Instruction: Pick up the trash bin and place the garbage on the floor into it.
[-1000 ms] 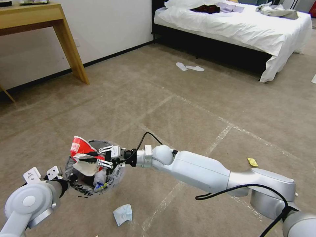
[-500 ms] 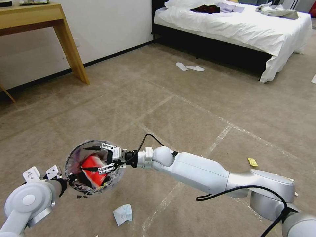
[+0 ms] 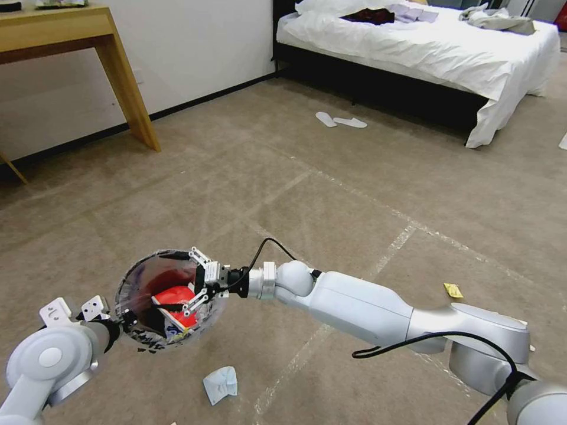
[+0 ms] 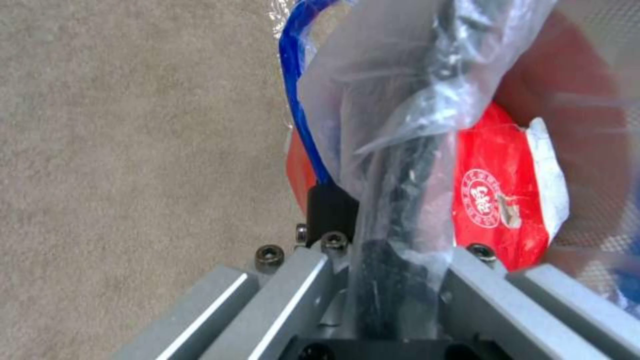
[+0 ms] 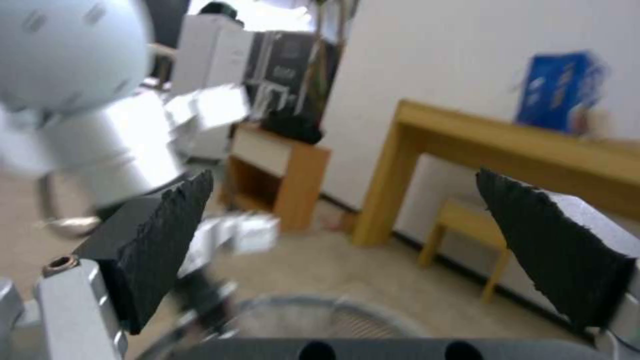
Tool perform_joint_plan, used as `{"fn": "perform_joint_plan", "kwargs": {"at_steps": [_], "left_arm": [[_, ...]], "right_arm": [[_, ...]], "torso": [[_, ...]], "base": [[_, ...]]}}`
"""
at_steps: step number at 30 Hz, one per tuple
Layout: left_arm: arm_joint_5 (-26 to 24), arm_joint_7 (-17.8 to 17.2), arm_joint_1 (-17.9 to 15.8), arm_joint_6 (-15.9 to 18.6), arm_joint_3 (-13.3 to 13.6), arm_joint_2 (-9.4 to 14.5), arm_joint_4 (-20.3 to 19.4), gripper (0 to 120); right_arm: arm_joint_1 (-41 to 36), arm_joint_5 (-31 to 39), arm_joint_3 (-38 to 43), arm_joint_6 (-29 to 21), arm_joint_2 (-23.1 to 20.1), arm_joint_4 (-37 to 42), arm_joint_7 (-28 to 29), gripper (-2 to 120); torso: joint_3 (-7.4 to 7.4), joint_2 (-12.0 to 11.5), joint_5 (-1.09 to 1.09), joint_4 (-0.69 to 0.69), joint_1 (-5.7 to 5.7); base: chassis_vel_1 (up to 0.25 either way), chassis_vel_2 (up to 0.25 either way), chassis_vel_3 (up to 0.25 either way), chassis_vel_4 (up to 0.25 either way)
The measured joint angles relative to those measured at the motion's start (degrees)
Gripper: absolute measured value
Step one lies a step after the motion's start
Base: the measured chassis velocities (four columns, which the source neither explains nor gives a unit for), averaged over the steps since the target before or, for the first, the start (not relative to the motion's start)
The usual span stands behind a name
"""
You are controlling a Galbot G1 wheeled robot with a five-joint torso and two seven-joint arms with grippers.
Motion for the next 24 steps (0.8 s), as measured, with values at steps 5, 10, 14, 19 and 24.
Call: {"fn": "perform_joint_plan", "kwargs": {"at_steps": [5, 10, 14, 19, 24], "left_arm": [[0.1, 0.1, 0.2, 0.1, -0.2, 0.0, 0.3, 0], [0.1, 0.2, 0.2, 0.2, -0.6, 0.3, 0.5, 0], [0.2, 0.2, 0.3, 0.2, -0.9, -0.2, 0.9, 0], [0.5, 0.2, 0.3, 0.1, -1.1, -1.3, 1.4, 0], [0.8, 0.3, 0.2, 0.0, -1.1, -1.8, 1.6, 0]], "right_arm": [[-2.5, -0.4, 9.2, -0.9, -1.2, 4.3, 4.2, 100], [-6.7, -0.6, 17.8, -2.2, -3.0, 8.4, 8.1, 100], [-10.5, -0.6, 24.0, -3.5, -6.4, 11.3, 8.9, 100], [-17.1, -0.9, 31.5, -5.0, -14.6, 14.8, 7.4, 100], [-21.2, -1.8, 36.4, -5.2, -18.3, 15.2, 3.4, 100]], "torso": [[0.0, 0.0, 0.0, 0.0, 0.0], [0.0, 0.0, 0.01, 0.0, 0.0], [0.0, 0.0, 0.02, 0.01, 0.0], [0.0, 0.0, 0.02, -0.03, 0.0], [0.0, 0.0, 0.01, 0.0, 0.0]], "base": [[0.0, 0.0, 0.0, 0.0], [0.0, 0.0, 0.0, 0.0], [0.0, 0.0, 0.0, 0.0], [0.0, 0.0, 0.0, 0.0], [0.0, 0.0, 0.0, 0.0]]}}
